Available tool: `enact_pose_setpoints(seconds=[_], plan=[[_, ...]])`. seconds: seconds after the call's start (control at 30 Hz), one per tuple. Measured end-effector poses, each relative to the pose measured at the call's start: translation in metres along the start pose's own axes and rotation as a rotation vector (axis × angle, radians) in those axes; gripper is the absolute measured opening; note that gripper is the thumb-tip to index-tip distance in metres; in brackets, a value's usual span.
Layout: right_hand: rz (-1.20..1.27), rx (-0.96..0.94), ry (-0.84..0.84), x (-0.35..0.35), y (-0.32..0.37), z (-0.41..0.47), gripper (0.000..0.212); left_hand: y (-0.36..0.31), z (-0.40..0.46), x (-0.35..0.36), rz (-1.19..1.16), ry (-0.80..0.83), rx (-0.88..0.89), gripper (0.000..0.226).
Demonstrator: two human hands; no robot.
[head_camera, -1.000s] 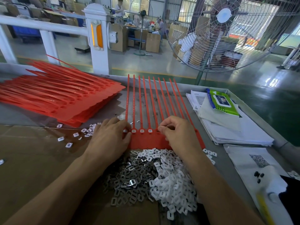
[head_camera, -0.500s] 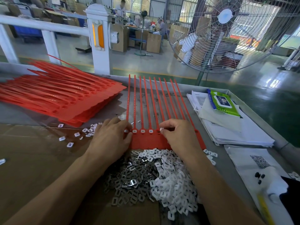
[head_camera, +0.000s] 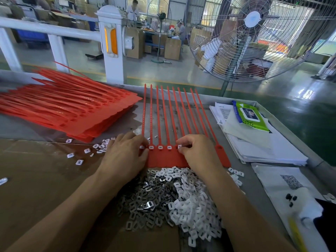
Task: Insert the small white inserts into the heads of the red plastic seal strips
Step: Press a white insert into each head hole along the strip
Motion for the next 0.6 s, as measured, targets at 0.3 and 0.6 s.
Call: enact_pose_setpoints(seconds=[0.3,0.6], plan=[[0.008,0.039,0.009,0.0027,-0.0007,0.0017,0.02,0.0001,0.0013,0.0004,0.003,0.005,-0.003,0.025],[-0.047,0.014,-0.006,0.0039,0.0004,0.0044,0.023,0.0002,0.0005,-0.0003,-0.006,0.002,-0.003,0.025]])
Point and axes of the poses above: each hand's wrist, its own z-axis towards the middle knuckle, its own x-axis out of the palm, y = z × x, the point moved 6 cm from there along z, towards the middle knuckle, and after that the axes turned 3 degrees about -x, right-handed, at the moved point
